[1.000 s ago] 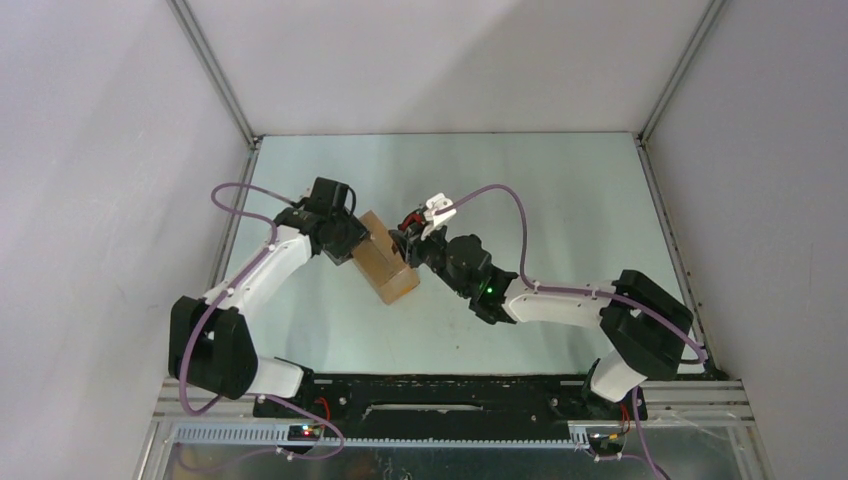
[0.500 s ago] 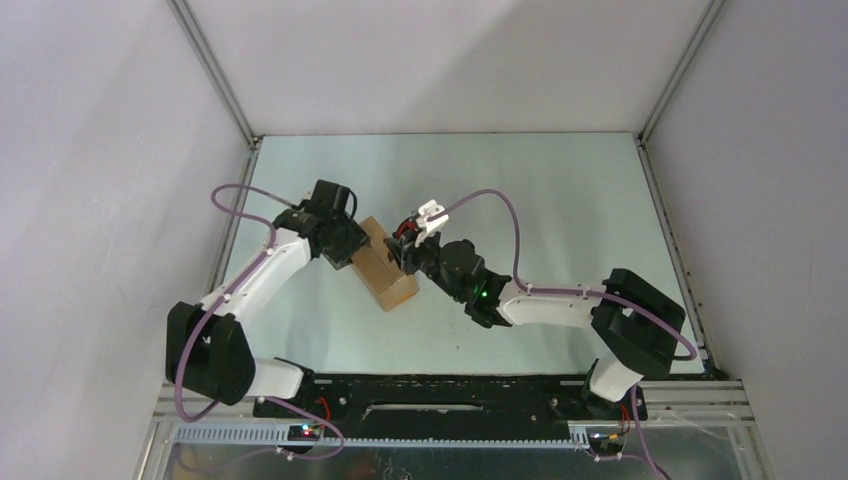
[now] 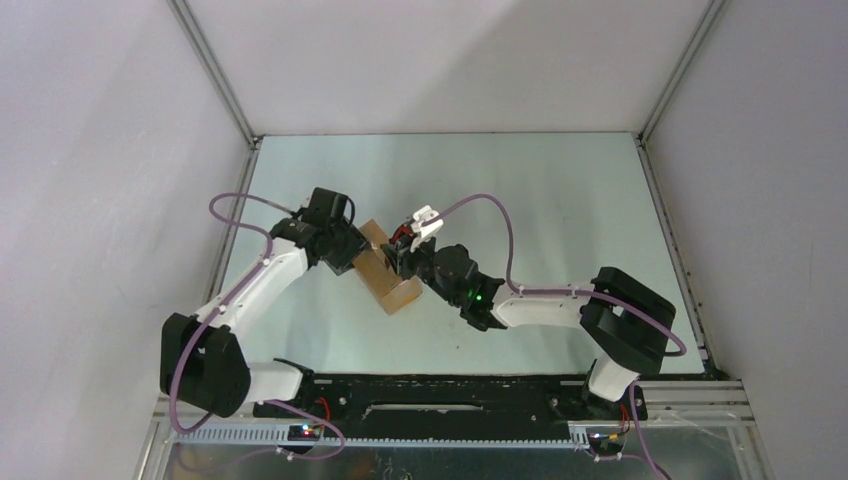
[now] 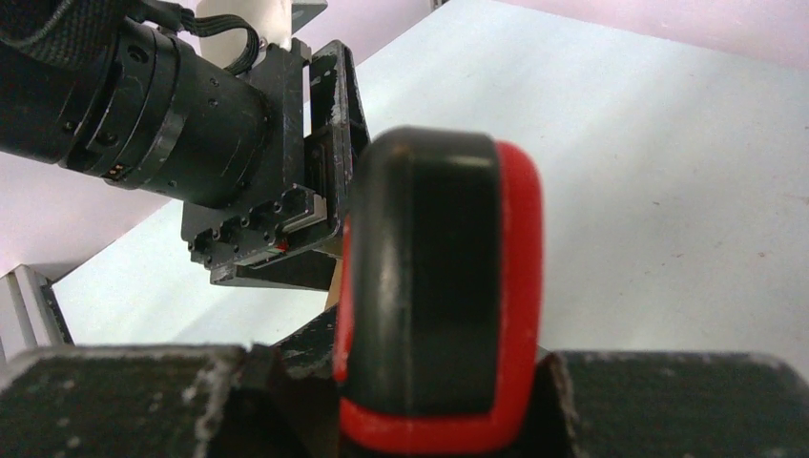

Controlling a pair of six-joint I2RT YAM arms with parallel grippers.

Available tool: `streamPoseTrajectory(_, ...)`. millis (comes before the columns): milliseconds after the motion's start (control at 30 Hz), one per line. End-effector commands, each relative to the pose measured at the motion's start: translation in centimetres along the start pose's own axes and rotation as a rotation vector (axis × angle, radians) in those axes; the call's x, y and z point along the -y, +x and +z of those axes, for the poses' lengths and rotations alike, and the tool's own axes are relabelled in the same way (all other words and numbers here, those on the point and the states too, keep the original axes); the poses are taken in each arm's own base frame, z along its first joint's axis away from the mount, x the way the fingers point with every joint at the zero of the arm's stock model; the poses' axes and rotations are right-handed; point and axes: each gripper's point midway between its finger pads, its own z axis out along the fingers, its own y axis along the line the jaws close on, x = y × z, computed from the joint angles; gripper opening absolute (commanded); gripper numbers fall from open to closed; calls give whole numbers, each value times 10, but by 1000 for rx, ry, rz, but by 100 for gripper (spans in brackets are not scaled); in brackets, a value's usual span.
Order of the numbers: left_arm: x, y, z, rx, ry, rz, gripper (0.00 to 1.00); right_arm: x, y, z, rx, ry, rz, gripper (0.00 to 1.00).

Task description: Unpack the express box

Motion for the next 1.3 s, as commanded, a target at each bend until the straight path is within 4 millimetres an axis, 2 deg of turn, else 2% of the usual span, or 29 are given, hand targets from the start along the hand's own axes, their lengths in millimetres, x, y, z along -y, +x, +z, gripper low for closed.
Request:
streamPoseTrajectory(0, 7, 4, -5, 2, 56, -35, 0, -10, -25, 5, 81, 2, 32, 0)
streamPoseTrajectory(433, 5, 2, -5, 21, 66, -60, 0, -10, -18, 5, 61, 17, 36, 0)
streamPoseTrajectory(733, -18, -8, 0, 88, -43, -142, 0, -19, -24, -8, 40, 11, 28, 0)
streamPoseTrajectory(1100, -24, -14, -1, 119, -75, -182, 0, -18, -14, -21, 8, 20, 22, 0)
streamPoseTrajectory(1267, -22, -15, -1, 122, -65, -180, 0, -19, -1, -26, -33, 15, 14, 0)
